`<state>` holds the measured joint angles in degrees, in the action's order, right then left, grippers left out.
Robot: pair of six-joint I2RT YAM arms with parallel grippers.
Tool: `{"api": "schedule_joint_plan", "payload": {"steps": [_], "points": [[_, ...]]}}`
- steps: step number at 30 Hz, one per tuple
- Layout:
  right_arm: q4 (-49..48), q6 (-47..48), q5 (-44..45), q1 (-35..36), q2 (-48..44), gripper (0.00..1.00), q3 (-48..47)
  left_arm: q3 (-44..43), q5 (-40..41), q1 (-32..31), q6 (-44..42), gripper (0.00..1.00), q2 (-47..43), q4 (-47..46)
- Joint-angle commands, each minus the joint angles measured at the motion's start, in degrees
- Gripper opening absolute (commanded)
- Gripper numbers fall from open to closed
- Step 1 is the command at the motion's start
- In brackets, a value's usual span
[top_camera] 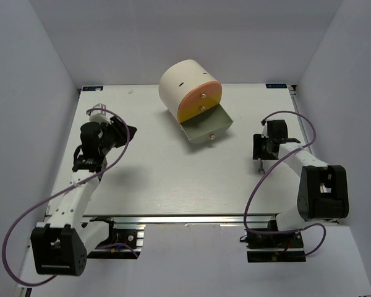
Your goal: Sort the tools into containers
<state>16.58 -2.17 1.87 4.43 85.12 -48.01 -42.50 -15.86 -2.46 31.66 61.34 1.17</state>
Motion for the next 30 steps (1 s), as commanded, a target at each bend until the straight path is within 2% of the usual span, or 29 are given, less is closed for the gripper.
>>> {"api": "schedule_joint_plan", "payload": {"steps": [1,8,13,14,16,17,21,25,30], "points": [[-0.7,0.1,7.6,-0.6,1.4,0.59,-2.3,3.0,-0.5,-0.3,0.3,0.51,-6.3,4.2],[-3.0,0.0,9.3,-1.9,7.5,0.58,-4.8,7.3,0.4,-0.2,2.3,0.52,-13.9,8.6],[-2.9,-1.6,7.1,-3.5,13.2,0.5,-7.3,9.0,0.7,-0.3,4.0,0.54,-17.7,9.6],[-2.7,-1.7,6.8,-3.7,13.7,0.46,-7.4,9.0,0.8,-0.3,4.1,0.54,-18.0,10.0],[-2.1,-1.9,4.9,-4.9,14.6,0.34,-7.6,8.5,1.6,-0.3,3.9,0.55,-19.0,11.6],[-1.7,-1.9,4.6,-5.7,15.0,0.24,-7.5,8.3,1.9,-0.3,3.8,0.56,-19.2,12.1],[-1.6,-1.9,3.4,-7.8,15.2,0.02,-5.4,8.0,2.5,-0.3,3.4,0.57,-20.6,13.9],[-3.2,-0.6,3.5,-8.5,13.6,0.0,-2.3,8.4,2.3,-0.3,3.8,0.57,-21.6,14.3],[-4.4,1.0,-0.1,-8.6,9.8,0.0,-3.8,8.7,2.1,-0.3,4.2,0.57,-22.5,14.5]]}}
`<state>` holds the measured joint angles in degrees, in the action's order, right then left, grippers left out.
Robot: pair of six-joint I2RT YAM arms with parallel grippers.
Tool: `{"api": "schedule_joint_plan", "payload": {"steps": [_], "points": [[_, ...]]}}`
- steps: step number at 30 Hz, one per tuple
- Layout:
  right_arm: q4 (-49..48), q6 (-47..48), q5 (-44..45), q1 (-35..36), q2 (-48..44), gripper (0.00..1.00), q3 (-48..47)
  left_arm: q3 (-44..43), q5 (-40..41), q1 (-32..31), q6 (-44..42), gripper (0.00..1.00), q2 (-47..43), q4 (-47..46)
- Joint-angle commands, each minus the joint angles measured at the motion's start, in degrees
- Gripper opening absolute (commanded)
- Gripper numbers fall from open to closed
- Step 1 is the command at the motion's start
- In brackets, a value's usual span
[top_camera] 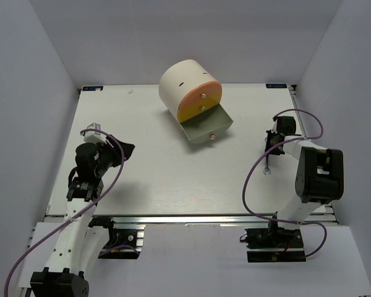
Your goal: Sort the tools into containers
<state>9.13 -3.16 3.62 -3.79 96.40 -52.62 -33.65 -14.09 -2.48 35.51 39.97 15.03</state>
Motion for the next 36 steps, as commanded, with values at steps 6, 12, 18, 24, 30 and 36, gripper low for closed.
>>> {"api": "schedule_joint_plan", "payload": {"steps": [6,12,18,24,30,36], "points": [[4.0,2.6,-3.2,-0.4,-3.0,0.0,-4.5,0.1,0.4,-0.2,0.4,0.57,-1.6,0.8],[4.8,2.2,-5.3,-0.3,-3.5,0.0,-5.9,0.4,0.3,-0.2,0.5,0.57,-2.0,0.9],[5.6,1.9,-8.2,-0.2,-4.7,0.0,-7.9,0.9,0.0,-0.2,0.6,0.57,-2.2,0.7],[5.5,2.5,-9.2,1.5,-5.6,0.0,-10.9,1.2,-0.3,-0.2,0.8,0.57,-2.1,0.1],[8.6,0.5,-3.9,1.5,-1.0,0.22,-12.2,0.8,0.1,-0.2,0.6,0.58,-2.7,0.9],[9.9,0.7,-0.1,1.6,1.2,0.39,-9.6,1.7,0.1,-0.2,0.7,0.58,-3.3,1.3]]}}
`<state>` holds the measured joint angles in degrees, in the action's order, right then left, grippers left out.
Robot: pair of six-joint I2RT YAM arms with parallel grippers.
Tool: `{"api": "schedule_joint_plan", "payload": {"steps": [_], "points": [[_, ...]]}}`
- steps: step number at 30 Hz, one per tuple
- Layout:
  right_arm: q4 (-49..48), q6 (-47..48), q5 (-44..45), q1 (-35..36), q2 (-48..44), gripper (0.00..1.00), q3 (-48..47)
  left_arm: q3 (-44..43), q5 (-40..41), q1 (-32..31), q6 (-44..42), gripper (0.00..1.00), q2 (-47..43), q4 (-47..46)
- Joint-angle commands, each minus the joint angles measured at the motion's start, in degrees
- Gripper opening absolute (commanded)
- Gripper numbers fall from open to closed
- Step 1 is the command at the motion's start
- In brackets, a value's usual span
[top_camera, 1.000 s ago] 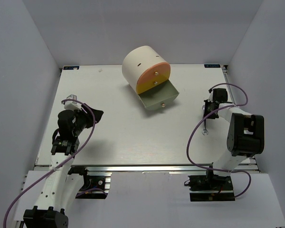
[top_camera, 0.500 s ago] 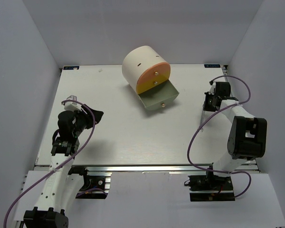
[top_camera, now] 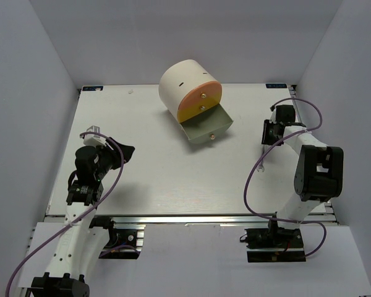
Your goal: Sort the tools into containers
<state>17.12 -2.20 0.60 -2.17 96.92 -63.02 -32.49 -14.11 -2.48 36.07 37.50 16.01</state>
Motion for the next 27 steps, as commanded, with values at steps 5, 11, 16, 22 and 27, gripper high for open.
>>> {"api": "schedule_joint_plan", "payload": {"steps": [5,11,16,22,27], "points": [[1.2,-0.8,3.8,0.0,2.7,0.39,2.6,0.9,0.1,-0.2,0.5,0.58,-1.2,0.4],[-0.2,-1.9,4.2,0.0,7.2,0.37,1.9,0.8,0.2,-0.2,0.4,0.58,-0.8,0.8],[-0.7,-1.8,5.7,0.0,9.2,0.24,2.1,0.4,0.6,-0.2,0.5,0.58,-0.9,1.2],[-1.0,-2.0,6.2,0.0,9.4,0.0,4.7,0.5,0.8,-0.2,0.4,0.58,-1.5,1.6],[1.0,-3.1,-0.6,0.0,6.6,0.0,1.2,0.3,0.8,-0.2,0.1,0.58,-1.8,2.1]]}}
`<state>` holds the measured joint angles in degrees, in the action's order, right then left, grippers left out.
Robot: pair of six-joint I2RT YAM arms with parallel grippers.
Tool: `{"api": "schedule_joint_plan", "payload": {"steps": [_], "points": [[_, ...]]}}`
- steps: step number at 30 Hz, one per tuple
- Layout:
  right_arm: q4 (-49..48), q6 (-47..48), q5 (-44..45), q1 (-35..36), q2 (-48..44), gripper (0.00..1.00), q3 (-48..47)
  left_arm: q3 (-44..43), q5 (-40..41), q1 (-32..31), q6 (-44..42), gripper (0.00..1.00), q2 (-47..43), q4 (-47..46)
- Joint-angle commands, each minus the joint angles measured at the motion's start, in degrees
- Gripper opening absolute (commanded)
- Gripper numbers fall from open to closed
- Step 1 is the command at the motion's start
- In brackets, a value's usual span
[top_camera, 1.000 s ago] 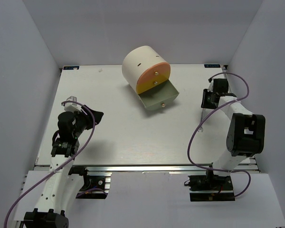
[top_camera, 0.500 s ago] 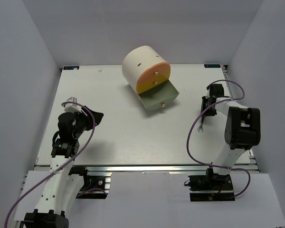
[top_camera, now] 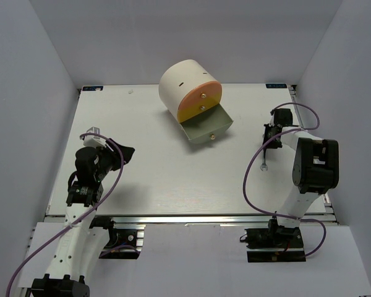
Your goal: Sort the tools into containers
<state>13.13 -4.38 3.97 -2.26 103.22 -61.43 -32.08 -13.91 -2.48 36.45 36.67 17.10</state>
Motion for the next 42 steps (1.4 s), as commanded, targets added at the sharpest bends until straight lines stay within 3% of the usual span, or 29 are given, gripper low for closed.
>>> {"api": "schedule_joint_plan", "payload": {"steps": [1,6,26,32,37,42], "points": [[6.1,-1.0,-6.0,0.1,-0.1,0.0,-1.4,-0.1,0.6,-0.2,-0.2,0.58,-1.0,1.0],[8.6,-0.9,-8.7,0.1,-1.4,0.0,-7.8,0.3,0.4,-0.2,0.2,0.58,-0.8,0.0],[11.8,-1.7,-16.1,2.2,-5.7,0.0,-16.6,0.8,-0.3,-0.2,0.4,0.58,0.3,-1.9],[12.3,-5.8,-20.0,6.6,-8.1,0.0,-19.3,1.1,-0.2,-0.2,0.3,0.58,-0.4,-1.4],[8.5,-14.9,-24.2,9.7,-8.8,0.0,-19.0,1.1,-0.3,-0.2,0.4,0.58,-0.7,-0.9],[6.0,-13.9,-19.7,11.5,-7.5,0.0,-18.7,0.0,0.6,-0.2,0.1,0.58,-1.3,0.7]]}}
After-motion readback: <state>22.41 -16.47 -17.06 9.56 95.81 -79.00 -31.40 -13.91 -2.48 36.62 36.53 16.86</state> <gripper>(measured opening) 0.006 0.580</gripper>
